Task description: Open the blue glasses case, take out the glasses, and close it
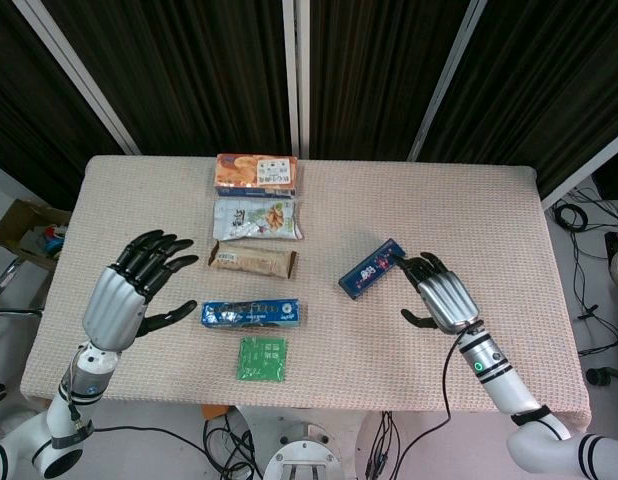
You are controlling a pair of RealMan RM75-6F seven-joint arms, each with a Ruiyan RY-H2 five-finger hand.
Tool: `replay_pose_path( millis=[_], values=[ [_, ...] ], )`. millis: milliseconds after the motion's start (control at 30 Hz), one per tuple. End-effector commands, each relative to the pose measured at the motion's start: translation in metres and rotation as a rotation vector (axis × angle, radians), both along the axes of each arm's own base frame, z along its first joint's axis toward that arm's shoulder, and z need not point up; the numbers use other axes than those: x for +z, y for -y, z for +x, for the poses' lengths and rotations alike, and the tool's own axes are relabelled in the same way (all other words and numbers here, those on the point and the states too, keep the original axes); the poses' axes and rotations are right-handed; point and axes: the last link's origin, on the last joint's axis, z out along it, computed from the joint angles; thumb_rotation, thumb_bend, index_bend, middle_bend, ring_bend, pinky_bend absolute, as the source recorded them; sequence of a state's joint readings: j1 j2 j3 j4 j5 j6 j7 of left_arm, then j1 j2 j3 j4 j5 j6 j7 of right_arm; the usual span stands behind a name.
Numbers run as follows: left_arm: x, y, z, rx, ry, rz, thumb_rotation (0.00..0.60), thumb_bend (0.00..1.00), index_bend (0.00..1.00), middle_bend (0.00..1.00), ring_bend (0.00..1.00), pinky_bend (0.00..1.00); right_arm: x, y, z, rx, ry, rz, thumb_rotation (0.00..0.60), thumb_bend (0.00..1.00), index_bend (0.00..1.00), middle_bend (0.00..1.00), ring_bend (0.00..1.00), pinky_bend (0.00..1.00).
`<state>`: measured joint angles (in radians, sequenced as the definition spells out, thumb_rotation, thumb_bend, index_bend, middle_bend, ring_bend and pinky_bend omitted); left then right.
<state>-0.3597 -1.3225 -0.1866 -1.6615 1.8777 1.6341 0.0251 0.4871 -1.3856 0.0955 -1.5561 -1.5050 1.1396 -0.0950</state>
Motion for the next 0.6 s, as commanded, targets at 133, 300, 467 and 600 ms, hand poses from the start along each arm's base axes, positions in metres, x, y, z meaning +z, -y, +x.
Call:
replay_pose_path(
  millis=[133, 300, 467, 600],
  values=[
    [0.001, 0.0, -0.011, 0.039, -0.016, 0.001, 0.6, 0.02, 0.27, 0.23, 0.2, 0.21, -0.003, 0.011, 0.001, -0.003, -0.023, 0.005, 0.6, 0.19, 0.08, 0.23, 0.16, 0.17],
    [-0.001, 0.007, -0.028, 0.123, -0.071, 0.021, 0.6, 0.02, 0.27, 0.23, 0.2, 0.21, -0.011, 0.037, 0.003, 0.028, -0.159, 0.017, 0.6, 0.23, 0.13, 0.24, 0.16, 0.17],
    [-0.002, 0.019, -0.053, 0.226, -0.076, 0.045, 0.6, 0.02, 0.27, 0.23, 0.2, 0.21, -0.029, 0.061, 0.012, 0.083, -0.324, 0.025, 0.6, 0.25, 0.16, 0.24, 0.16, 0.17],
    [-0.001, 0.03, -0.078, 0.34, -0.097, 0.04, 0.6, 0.02, 0.27, 0.23, 0.2, 0.21, -0.045, 0.072, 0.022, 0.118, -0.386, 0.034, 0.6, 0.28, 0.17, 0.23, 0.16, 0.17]
  ],
)
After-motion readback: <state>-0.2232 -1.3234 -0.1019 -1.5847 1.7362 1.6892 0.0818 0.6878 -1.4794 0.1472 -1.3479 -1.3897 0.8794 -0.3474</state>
